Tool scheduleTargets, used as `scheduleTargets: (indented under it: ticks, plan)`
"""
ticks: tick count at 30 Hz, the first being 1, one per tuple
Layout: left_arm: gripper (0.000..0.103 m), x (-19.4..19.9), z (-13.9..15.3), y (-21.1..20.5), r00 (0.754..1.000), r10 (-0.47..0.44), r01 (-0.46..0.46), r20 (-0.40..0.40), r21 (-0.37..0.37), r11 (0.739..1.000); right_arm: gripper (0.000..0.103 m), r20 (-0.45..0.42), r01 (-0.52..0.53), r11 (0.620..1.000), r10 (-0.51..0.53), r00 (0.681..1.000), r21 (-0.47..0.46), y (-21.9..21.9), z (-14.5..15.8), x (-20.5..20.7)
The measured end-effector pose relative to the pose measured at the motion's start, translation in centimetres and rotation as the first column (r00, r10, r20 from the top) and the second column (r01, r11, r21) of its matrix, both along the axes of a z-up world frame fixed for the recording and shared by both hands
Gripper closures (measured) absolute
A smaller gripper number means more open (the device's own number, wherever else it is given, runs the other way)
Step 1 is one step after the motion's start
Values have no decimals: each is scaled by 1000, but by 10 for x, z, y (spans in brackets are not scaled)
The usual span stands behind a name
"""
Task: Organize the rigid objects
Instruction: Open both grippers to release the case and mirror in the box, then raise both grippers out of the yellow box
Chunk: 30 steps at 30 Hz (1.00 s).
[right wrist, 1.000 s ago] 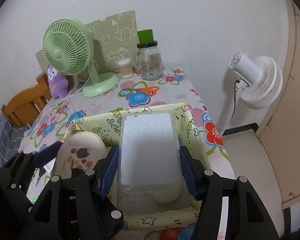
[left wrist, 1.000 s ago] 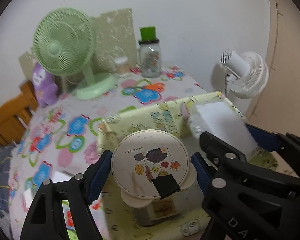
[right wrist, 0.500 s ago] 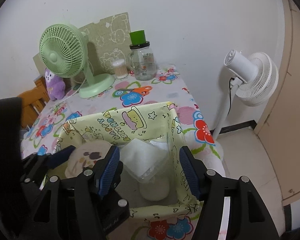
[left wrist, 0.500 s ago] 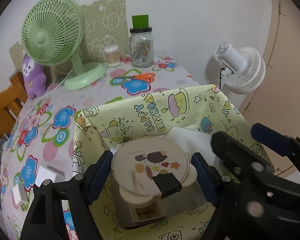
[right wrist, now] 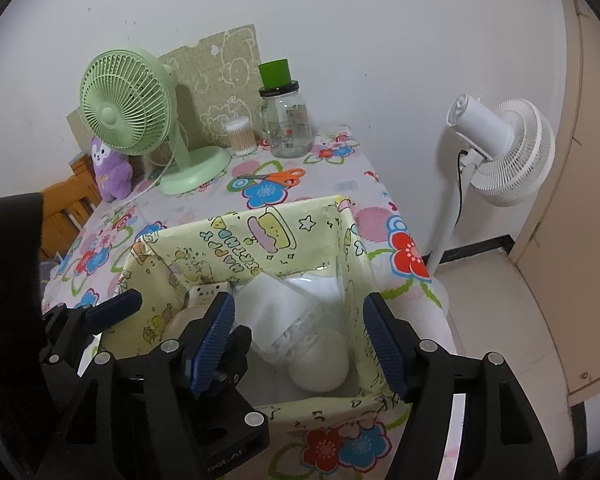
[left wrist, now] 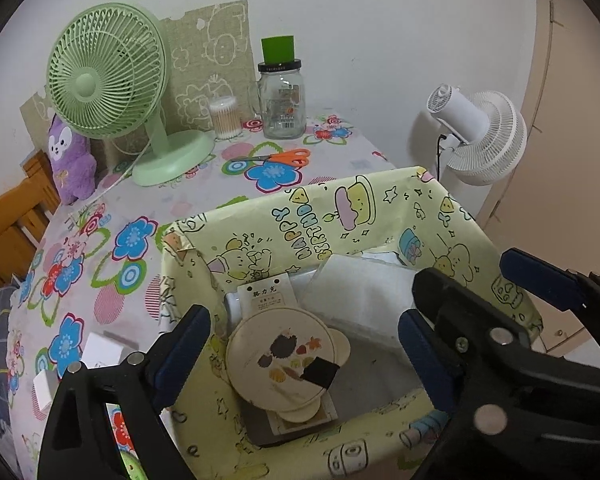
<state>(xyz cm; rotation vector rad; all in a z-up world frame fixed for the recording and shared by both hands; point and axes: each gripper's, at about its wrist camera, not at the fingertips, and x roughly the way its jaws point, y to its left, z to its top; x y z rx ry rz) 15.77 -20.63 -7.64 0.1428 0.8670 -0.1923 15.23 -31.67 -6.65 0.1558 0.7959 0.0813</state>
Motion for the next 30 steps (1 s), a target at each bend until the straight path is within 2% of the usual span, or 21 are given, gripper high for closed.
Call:
scheduleTargets:
  ticks: [5,30]
  plan:
    - [4,-12,9,4,999,-19,19,28,6,1000,23,8,14,1000,-14,1000,-5,6,4,-9]
    - [1,-58,30,51,997,-2,3,82,-4,1000,16,51,5,999,-3,999,-46,56,25,-51]
